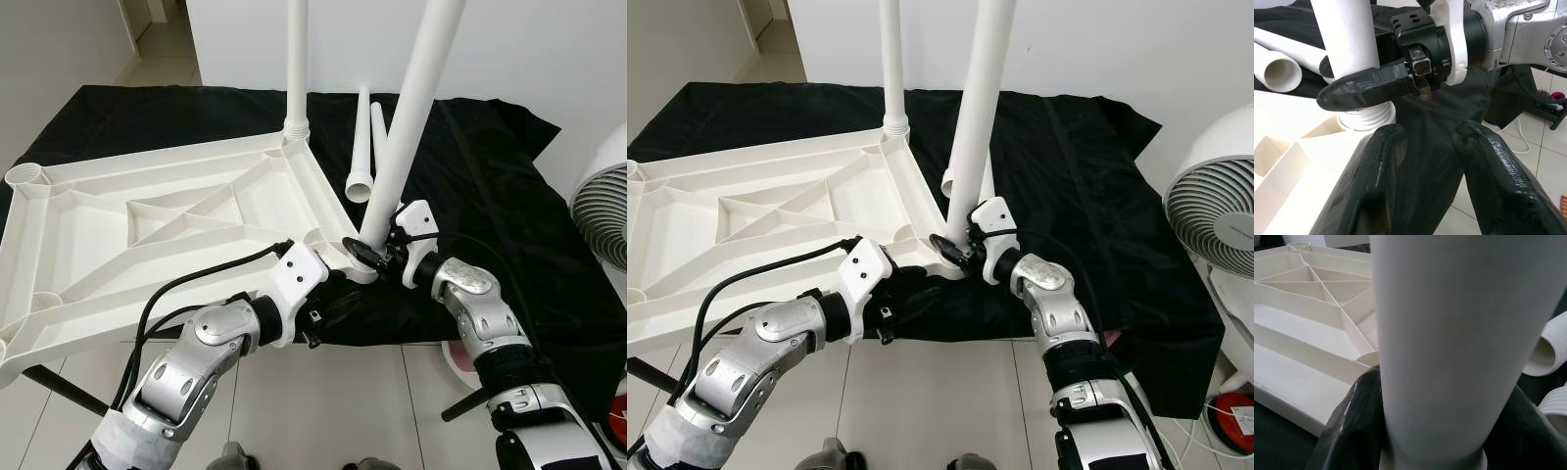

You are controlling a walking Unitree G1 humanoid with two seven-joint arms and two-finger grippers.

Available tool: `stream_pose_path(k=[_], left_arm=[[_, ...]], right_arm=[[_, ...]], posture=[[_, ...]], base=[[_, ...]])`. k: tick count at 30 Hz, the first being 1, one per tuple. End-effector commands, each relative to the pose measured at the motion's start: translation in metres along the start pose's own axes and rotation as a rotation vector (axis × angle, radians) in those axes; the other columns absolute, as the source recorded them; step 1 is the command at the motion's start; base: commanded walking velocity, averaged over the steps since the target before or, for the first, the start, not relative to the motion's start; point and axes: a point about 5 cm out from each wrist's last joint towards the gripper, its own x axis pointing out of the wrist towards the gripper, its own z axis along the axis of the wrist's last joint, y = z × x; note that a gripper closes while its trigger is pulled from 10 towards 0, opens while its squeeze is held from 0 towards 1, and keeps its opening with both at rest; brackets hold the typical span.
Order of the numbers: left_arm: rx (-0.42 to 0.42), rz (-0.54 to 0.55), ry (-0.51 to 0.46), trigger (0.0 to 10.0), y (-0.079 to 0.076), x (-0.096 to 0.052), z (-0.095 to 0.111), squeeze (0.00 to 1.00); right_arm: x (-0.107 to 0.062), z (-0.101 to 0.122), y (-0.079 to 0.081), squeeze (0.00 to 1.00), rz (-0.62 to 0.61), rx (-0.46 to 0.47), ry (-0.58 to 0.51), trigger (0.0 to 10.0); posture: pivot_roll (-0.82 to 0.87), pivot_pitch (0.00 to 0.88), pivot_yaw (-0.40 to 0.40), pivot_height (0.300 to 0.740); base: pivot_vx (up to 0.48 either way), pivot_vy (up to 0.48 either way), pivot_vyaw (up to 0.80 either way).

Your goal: Building children table

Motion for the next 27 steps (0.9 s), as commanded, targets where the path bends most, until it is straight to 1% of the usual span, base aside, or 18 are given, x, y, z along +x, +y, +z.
stream_pose_path(k=[1, 5, 6, 7, 9, 11, 12, 16, 17, 19, 21, 22, 23, 24, 26, 27], left_arm=[[0.010, 0.030, 0.006, 10.0, 0.001, 0.001, 0.000, 0.00], [0.014, 0.029, 0.004, 10.0, 0.001, 0.002, -0.001, 0.00], [0.015, 0.028, 0.003, 10.0, 0.001, 0.001, -0.001, 0.00], [0.016, 0.027, 0.003, 10.0, 0.001, 0.001, -0.001, 0.00], [0.017, 0.025, 0.003, 10.0, 0.000, 0.001, -0.001, 0.00], [0.015, 0.029, 0.004, 10.0, 0.000, 0.001, -0.002, 0.00], [0.015, 0.029, 0.004, 10.0, 0.000, 0.001, -0.002, 0.00], [0.011, 0.028, 0.005, 10.0, -0.001, 0.000, -0.002, 0.00], [0.011, 0.027, 0.006, 10.0, -0.001, -0.001, -0.002, 0.00], [0.011, 0.027, 0.006, 10.0, -0.001, -0.001, -0.002, 0.00], [0.013, 0.029, 0.008, 10.0, 0.001, -0.002, -0.002, 0.00], [0.013, 0.029, 0.008, 10.0, 0.001, -0.002, -0.002, 0.00], [0.014, 0.030, 0.009, 10.0, 0.001, -0.002, -0.002, 0.00], [0.015, 0.031, 0.009, 10.0, 0.001, -0.002, -0.002, 0.00], [0.015, 0.031, 0.009, 10.0, 0.001, -0.002, -0.002, 0.00], [0.016, 0.031, 0.010, 10.0, 0.001, -0.003, -0.002, 0.00]], right_arm=[[0.001, -0.003, 0.003, 0.00, 0.028, -0.021, 0.013, 0.0], [-0.001, -0.004, 0.003, 0.00, 0.005, -0.002, 0.003, 0.0], [-0.001, -0.003, 0.004, 0.00, -0.015, 0.011, -0.001, 1.6], [-0.001, -0.003, 0.005, 0.00, -0.033, 0.019, -0.005, 10.0], [-0.001, -0.003, 0.008, 0.00, -0.057, 0.043, -0.004, 10.0], [0.000, -0.003, 0.011, 0.00, -0.109, 0.057, -0.007, 10.0], [0.000, -0.003, 0.011, 0.00, -0.109, 0.057, -0.007, 10.0], [0.000, -0.003, 0.018, 0.00, -0.252, 0.107, -0.007, 10.0], [0.000, -0.003, 0.020, 0.00, -0.316, 0.138, -0.005, 10.0], [0.000, -0.003, 0.020, 0.00, -0.316, 0.138, -0.005, 10.0], [-0.002, -0.002, 0.025, 0.00, -0.473, 0.170, -0.013, 10.0], [-0.002, -0.002, 0.025, 0.00, -0.473, 0.170, -0.013, 10.0], [-0.004, -0.002, 0.027, 0.00, -0.530, 0.180, -0.012, 10.0], [-0.004, -0.001, 0.033, 0.00, -0.594, 0.198, -0.008, 10.0], [-0.004, -0.001, 0.033, 0.00, -0.594, 0.198, -0.008, 10.0], [-0.005, 0.000, 0.038, 0.00, -0.635, 0.197, 0.001, 10.0]], posture=[[-0.04, 0.033, 0.004, 0.740], [-0.04, 0.033, 0.004, 0.740], [-0.05, 0.041, 0.001, 0.740], [-0.05, 0.041, 0.001, 0.740], [-0.05, 0.041, 0.000, 0.740], [-0.05, 0.047, 0.001, 0.740], [-0.05, 0.047, 0.001, 0.740], [-0.05, 0.059, 0.002, 0.740], [-0.05, 0.059, 0.003, 0.740], [-0.05, 0.059, 0.003, 0.740], [-0.05, 0.062, 0.002, 0.740], [-0.05, 0.062, 0.002, 0.740], [-0.05, 0.062, 0.002, 0.740], [-0.05, 0.062, 0.001, 0.740], [-0.05, 0.062, 0.001, 0.740], [-0.05, 0.062, 0.001, 0.740]], base=[[0.000, 0.000, 0.00], [0.000, 0.000, 0.00], [0.000, 0.000, 0.00], [0.000, 0.000, 0.00], [0.000, 0.000, 0.00], [0.000, 0.000, 0.00], [0.000, 0.000, 0.00], [0.000, 0.000, 0.00], [0.000, 0.000, 0.00], [0.000, 0.000, 0.00], [0.000, 0.000, 0.00], [0.000, 0.000, 0.00], [0.000, 0.000, 0.00], [0.000, 0.000, 0.00], [0.000, 0.000, 0.00], [0.000, 0.000, 0.00]])
